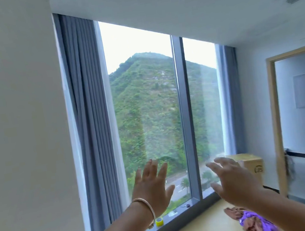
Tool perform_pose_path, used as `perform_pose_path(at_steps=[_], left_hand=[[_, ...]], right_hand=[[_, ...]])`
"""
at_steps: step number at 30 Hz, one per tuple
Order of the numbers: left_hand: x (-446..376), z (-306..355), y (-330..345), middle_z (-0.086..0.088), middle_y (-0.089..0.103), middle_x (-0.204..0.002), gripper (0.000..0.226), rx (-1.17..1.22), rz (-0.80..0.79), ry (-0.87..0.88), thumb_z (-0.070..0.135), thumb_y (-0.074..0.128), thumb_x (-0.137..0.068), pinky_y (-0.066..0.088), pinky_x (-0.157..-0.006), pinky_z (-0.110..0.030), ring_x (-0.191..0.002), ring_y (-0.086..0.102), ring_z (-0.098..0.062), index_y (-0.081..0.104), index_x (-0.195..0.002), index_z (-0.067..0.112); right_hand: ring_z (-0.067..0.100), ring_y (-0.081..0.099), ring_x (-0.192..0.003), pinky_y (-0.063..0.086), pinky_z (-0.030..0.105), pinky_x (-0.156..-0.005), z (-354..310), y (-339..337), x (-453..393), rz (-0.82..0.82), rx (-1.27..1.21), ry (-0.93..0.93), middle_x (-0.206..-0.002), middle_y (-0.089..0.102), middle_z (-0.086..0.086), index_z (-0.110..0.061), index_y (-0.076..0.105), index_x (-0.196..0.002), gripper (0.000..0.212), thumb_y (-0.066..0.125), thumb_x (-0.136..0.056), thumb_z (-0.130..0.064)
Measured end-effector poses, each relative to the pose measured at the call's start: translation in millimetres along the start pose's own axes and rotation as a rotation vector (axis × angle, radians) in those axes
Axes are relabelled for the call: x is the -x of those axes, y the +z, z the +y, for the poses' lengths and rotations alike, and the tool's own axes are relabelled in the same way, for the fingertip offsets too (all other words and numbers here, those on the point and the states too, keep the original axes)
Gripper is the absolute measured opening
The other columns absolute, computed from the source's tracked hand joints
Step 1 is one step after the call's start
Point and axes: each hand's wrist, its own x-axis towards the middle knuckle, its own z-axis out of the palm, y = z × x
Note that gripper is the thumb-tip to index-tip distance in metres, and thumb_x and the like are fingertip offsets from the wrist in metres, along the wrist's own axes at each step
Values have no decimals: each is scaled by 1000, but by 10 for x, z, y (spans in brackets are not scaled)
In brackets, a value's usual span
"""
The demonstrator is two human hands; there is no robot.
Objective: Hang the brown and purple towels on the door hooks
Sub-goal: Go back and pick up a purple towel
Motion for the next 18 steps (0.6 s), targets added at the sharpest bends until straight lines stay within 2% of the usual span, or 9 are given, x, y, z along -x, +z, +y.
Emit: perform_pose_path(at_steps=[6,9,15,18], left_hand=[[-651,1294,121,-4,2,-161,71,117,30,208,57,31,-95,2,-119,-47,-148,-4,-22,1,-153,28],[-872,1912,167,-4,3,-161,71,164,47,300,57,32,-95,3,-119,-47,-148,-2,-22,3,-152,28],[-1109,2989,243,-4,6,-160,71,219,95,461,56,34,-95,5,-119,-49,-148,0,-22,4,-152,26],[-1196,3479,265,-4,6,-161,71,244,116,529,56,33,-95,4,-118,-48,-148,0,-23,3,-152,27]], right_hand=[[16,39,-131,26,44,-110,1236,-384,588,27,156,241,-140,44,-8,-36,37,-139,56,50,-87,-51],[16,38,-132,27,43,-110,1740,-574,857,40,214,341,-141,43,-7,-33,37,-141,56,50,-89,-50],[18,42,-127,30,41,-107,2492,-760,1337,86,266,448,-139,46,-3,-30,38,-141,54,49,-91,-47],[21,39,-131,28,44,-109,2830,-777,1528,74,279,495,-142,44,-1,-30,37,-141,54,49,-92,-47]])
